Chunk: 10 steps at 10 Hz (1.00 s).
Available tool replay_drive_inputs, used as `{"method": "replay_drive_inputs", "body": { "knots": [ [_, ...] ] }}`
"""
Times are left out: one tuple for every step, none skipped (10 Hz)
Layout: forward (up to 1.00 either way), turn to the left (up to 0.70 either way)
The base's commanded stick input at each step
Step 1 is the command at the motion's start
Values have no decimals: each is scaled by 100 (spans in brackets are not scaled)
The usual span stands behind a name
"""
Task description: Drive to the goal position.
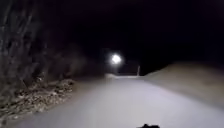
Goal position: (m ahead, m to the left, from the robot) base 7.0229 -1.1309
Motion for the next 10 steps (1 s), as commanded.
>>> {"method": "replay_drive_inputs", "body": {
  "knots": [
    [100, 0],
    [100, 0],
    [100, 0],
    [100, 0],
    [100, 0],
    [100, 0],
    [100, 0],
    [100, 0],
    [100, -2],
    [100, -12]
  ]
}}
